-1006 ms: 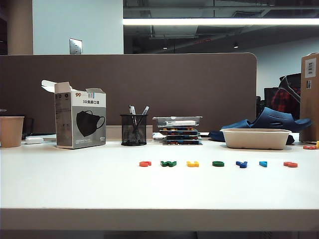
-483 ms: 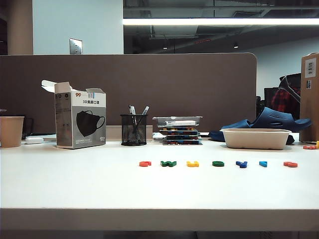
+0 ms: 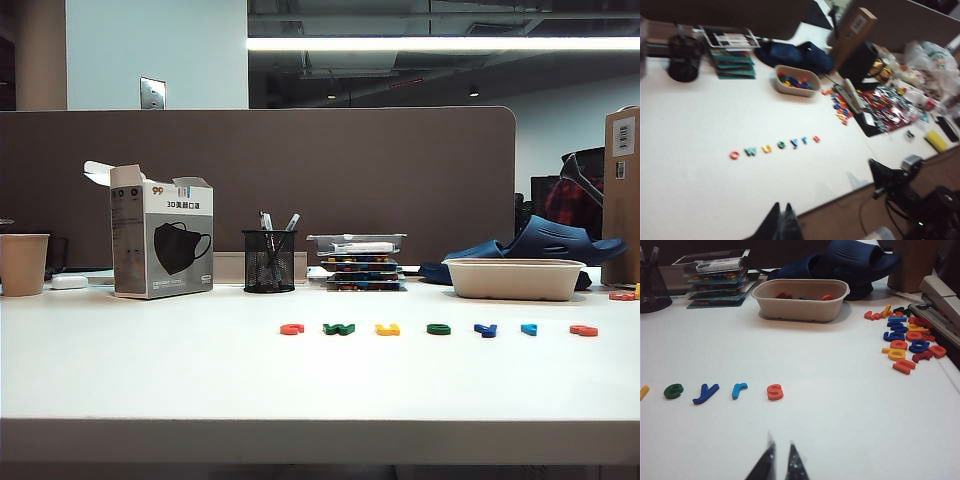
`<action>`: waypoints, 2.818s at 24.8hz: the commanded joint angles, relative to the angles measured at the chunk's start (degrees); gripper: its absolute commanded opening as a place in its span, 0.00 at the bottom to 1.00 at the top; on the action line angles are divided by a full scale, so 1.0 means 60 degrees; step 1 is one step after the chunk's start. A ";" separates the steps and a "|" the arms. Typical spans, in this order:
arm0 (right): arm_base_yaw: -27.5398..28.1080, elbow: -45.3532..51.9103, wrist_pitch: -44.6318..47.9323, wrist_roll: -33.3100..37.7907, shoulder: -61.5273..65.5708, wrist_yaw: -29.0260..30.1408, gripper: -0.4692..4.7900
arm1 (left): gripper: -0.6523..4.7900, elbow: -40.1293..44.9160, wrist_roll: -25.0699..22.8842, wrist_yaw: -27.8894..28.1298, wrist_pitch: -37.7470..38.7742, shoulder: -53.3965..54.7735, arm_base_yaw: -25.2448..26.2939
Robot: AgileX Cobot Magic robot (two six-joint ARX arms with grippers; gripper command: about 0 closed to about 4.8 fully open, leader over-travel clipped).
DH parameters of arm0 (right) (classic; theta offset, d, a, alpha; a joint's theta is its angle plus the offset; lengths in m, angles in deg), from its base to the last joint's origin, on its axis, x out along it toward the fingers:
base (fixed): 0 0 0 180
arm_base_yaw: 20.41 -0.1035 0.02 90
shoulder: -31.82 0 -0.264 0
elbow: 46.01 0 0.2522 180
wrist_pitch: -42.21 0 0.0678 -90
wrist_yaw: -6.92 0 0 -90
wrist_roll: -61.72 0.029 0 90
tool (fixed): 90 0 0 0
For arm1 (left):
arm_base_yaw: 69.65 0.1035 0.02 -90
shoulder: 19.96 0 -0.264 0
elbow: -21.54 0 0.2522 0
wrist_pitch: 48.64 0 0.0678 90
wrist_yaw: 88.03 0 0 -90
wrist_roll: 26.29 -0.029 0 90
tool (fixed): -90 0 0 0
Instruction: Select the appropriate letters from the row of letter magnets placed on the table to arrange into the word "yes".
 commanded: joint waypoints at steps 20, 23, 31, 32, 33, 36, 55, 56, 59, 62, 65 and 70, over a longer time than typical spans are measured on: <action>0.0000 0.0069 0.0153 -0.0011 -0.0080 -0.0025 0.15 | 0.11 -0.0186 0.2750 0.3625 -0.0761 0.3071 -0.4870; 0.0000 0.0069 0.0153 -0.0011 -0.0080 -0.0025 0.15 | 0.11 -0.0186 0.2954 0.3836 -0.0903 0.3402 -0.4932; -0.0004 0.0069 0.0157 -0.0011 -0.0080 -0.0025 0.15 | 0.11 -0.0182 0.3468 0.4171 -0.1708 0.3985 -0.5005; -0.0004 0.0069 0.0153 -0.0011 -0.0080 -0.0025 0.15 | 0.11 -0.0182 0.3519 0.4561 -0.1778 0.4054 -0.5308; 0.0000 0.0069 0.0157 -0.0011 -0.0080 -0.0025 0.15 | 0.11 -0.0182 0.3530 0.4747 -0.1781 0.4058 -0.5424; -0.0004 0.0069 0.0157 -0.0011 -0.0080 -0.0025 0.15 | 0.11 -0.0182 0.3526 0.5584 -0.1821 0.4160 -0.5960; -0.0004 0.0069 0.0160 -0.0011 -0.0080 -0.0025 0.15 | 0.11 -0.0182 0.3993 0.5898 -0.0987 0.4397 -0.6528; 0.0000 0.0069 0.0178 -0.0011 -0.0080 -0.0025 0.15 | 0.11 -0.0182 0.3993 0.5898 -0.0987 0.4397 -0.6528; -0.0004 0.0066 0.0386 -0.0011 -0.0080 -0.0022 0.15 | 0.11 -0.0182 0.3989 0.5898 -0.0987 0.4397 -0.6528; -0.0004 0.0047 0.0703 -0.0011 -0.0080 -0.0022 0.15 | 0.11 -0.0182 0.3949 0.5901 -0.0991 0.4401 -0.6524; -0.0011 0.0011 0.0940 0.0025 -0.0080 0.0015 0.15 | 0.11 -0.0182 0.3949 0.5901 -0.0991 0.4401 -0.6524; -0.0004 -0.0594 0.0703 0.0423 -0.0073 -0.0040 0.11 | 0.11 -0.0182 0.3949 0.5901 -0.0991 0.4401 -0.6524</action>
